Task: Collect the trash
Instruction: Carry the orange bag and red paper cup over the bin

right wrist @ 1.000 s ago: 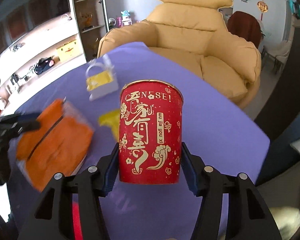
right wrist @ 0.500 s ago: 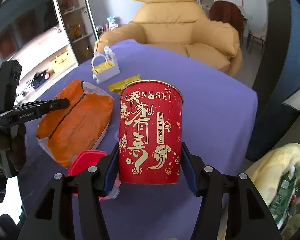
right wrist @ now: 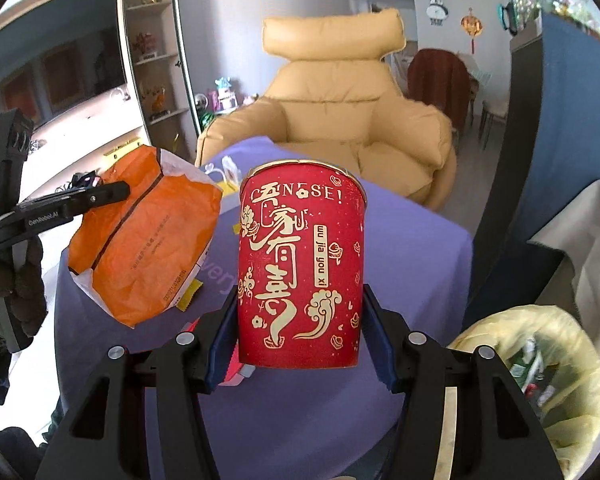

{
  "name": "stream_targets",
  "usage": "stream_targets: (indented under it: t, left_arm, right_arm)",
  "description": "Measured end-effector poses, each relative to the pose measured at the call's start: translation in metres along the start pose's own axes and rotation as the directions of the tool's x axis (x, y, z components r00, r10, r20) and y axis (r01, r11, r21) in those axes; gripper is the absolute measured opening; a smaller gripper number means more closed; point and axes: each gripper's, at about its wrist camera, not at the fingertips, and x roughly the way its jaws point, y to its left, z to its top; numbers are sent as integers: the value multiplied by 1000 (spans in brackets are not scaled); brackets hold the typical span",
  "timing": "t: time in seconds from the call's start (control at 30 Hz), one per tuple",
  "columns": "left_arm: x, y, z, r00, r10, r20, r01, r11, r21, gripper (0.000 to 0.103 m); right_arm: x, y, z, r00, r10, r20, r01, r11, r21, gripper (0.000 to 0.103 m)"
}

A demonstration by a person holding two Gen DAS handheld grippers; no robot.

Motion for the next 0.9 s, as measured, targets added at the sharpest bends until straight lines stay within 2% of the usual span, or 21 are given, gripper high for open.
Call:
stream_targets:
  t: [0.27,0.43,0.53,0.67,0.9]
  left_arm:
    - [-9,-42,17,997,-78,29,77,996,37,10]
    - [4,-77,17,987,-159,-3,159,986,52,10]
    - [17,-104,16,973,-231,-26,232,971,51,10]
    - [32,-136,17,951,-308,-29,309,950,52,10]
    - [68,-192,21,912,-408,-40,409,910,64,10]
  right_arm:
    - [-40,-26,-8,997,-48,59,45,998,47,54]
    - [-66,-43,-19,993,-88,80,82,994,75,54]
    - [-81,-57,-29,991,-108,85,100,990,95,54]
    - [-101,-82,-42,981,-173,86,162,980,117,54]
    - [-128,-132,-66,953,-299,54,286,942,176,54]
